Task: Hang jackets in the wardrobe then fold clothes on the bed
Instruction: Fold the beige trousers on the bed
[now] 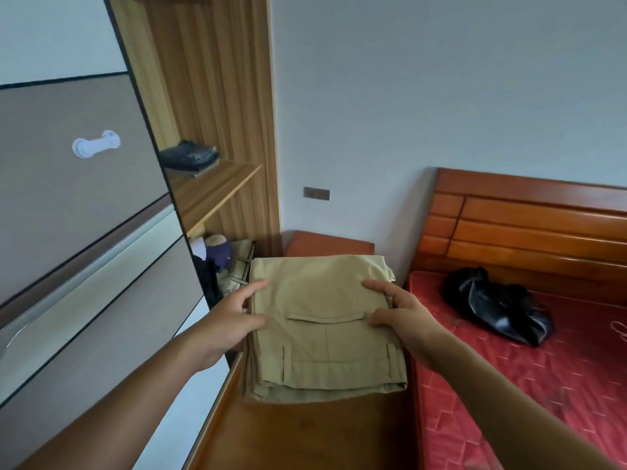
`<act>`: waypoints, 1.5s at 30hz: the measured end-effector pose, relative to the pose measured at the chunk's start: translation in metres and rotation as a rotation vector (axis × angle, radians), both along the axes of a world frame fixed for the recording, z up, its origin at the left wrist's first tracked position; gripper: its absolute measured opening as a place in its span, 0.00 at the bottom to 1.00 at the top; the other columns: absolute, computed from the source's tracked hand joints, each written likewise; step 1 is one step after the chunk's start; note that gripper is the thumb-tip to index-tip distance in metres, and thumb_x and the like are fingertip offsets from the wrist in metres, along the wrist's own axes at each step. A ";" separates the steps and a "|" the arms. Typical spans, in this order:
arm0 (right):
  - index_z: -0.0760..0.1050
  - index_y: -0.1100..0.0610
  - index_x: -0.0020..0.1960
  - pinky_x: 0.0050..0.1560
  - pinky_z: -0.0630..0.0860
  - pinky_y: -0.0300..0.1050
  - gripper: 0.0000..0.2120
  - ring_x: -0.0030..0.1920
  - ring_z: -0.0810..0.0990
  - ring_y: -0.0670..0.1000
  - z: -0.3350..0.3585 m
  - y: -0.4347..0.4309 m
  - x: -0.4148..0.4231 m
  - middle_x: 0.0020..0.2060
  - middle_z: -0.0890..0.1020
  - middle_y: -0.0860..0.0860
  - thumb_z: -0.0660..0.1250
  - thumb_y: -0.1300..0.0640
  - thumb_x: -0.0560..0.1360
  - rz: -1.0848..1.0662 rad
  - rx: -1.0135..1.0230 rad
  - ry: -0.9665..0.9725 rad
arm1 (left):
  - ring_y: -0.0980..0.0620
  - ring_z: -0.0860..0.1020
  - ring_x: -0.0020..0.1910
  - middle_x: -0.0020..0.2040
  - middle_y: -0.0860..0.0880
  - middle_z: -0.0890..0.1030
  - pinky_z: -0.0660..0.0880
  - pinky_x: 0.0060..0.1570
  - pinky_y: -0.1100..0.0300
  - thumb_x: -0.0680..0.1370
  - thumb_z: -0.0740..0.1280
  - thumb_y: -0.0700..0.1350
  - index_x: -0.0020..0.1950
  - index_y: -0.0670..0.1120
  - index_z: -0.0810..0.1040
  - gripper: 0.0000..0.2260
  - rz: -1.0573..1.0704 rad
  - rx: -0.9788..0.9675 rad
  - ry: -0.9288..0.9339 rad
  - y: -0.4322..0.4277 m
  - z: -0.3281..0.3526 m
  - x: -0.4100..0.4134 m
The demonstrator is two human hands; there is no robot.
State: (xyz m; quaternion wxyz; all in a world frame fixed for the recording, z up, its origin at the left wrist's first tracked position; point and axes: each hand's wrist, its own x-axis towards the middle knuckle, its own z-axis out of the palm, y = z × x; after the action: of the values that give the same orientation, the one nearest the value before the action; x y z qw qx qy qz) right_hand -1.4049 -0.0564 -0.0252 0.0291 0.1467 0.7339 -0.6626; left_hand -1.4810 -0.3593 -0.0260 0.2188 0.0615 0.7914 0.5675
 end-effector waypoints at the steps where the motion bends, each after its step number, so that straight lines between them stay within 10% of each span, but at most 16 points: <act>1: 0.79 0.44 0.66 0.47 0.82 0.43 0.28 0.52 0.84 0.53 -0.002 0.009 -0.020 0.58 0.79 0.50 0.71 0.70 0.72 0.003 0.000 -0.003 | 0.48 0.79 0.61 0.68 0.50 0.75 0.81 0.58 0.44 0.76 0.70 0.41 0.59 0.76 0.73 0.28 0.002 0.000 -0.002 0.008 -0.001 -0.020; 11: 0.78 0.41 0.66 0.62 0.80 0.58 0.27 0.59 0.79 0.57 -0.032 0.092 -0.279 0.62 0.74 0.47 0.71 0.65 0.73 0.185 -0.015 0.005 | 0.49 0.74 0.64 0.67 0.51 0.72 0.77 0.62 0.49 0.79 0.69 0.40 0.72 0.67 0.68 0.29 0.204 -0.082 0.019 0.087 -0.017 -0.217; 18: 0.77 0.42 0.67 0.63 0.78 0.59 0.25 0.60 0.78 0.55 -0.015 0.109 -0.450 0.62 0.74 0.45 0.70 0.64 0.75 0.403 0.020 -0.009 | 0.60 0.77 0.51 0.56 0.59 0.75 0.79 0.44 0.62 0.80 0.66 0.36 0.77 0.58 0.66 0.29 0.425 -0.003 -0.047 0.114 -0.004 -0.318; 29: 0.79 0.41 0.65 0.66 0.76 0.61 0.28 0.64 0.75 0.57 -0.028 0.031 -0.674 0.68 0.73 0.49 0.67 0.69 0.74 0.638 0.039 0.028 | 0.56 0.77 0.51 0.57 0.58 0.74 0.79 0.38 0.61 0.79 0.68 0.37 0.69 0.63 0.70 0.26 0.710 0.079 -0.053 0.059 -0.019 -0.475; 36: 0.79 0.45 0.65 0.50 0.80 0.47 0.29 0.60 0.78 0.54 -0.021 -0.034 -0.801 0.67 0.73 0.49 0.65 0.71 0.72 0.608 -0.040 -0.003 | 0.47 0.79 0.58 0.61 0.52 0.77 0.80 0.57 0.44 0.78 0.69 0.37 0.65 0.65 0.72 0.25 0.789 0.135 -0.044 0.008 -0.020 -0.592; 45: 0.79 0.47 0.66 0.58 0.78 0.52 0.29 0.61 0.76 0.57 -0.026 -0.110 -0.937 0.68 0.74 0.52 0.66 0.71 0.70 0.660 0.074 0.034 | 0.57 0.79 0.53 0.58 0.55 0.78 0.77 0.44 0.63 0.78 0.69 0.36 0.70 0.59 0.72 0.25 0.976 0.158 0.028 -0.037 -0.033 -0.700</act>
State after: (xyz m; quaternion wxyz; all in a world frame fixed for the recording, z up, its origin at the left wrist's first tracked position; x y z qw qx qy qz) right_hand -2.3414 -0.1669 -0.0507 0.2247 -0.1091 0.7659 -0.5924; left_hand -2.1810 -0.3964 -0.0590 -0.0884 -0.2924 0.6851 0.6613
